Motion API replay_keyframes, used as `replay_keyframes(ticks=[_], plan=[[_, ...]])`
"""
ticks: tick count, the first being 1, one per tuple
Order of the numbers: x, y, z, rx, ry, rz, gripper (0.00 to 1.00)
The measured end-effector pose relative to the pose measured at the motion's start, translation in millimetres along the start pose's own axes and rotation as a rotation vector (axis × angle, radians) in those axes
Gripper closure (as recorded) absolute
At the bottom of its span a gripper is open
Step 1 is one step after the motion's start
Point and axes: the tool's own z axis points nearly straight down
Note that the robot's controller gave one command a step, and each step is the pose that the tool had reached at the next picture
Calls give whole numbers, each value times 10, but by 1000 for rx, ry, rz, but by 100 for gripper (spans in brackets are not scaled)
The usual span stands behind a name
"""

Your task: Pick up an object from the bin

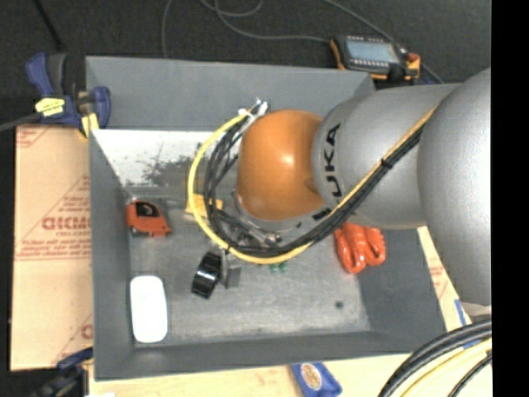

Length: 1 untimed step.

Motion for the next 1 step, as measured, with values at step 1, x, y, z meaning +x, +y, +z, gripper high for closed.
replay_keyframes(ticks=[1], plan=[[-147,-104,219,-1,4,-195,0]])
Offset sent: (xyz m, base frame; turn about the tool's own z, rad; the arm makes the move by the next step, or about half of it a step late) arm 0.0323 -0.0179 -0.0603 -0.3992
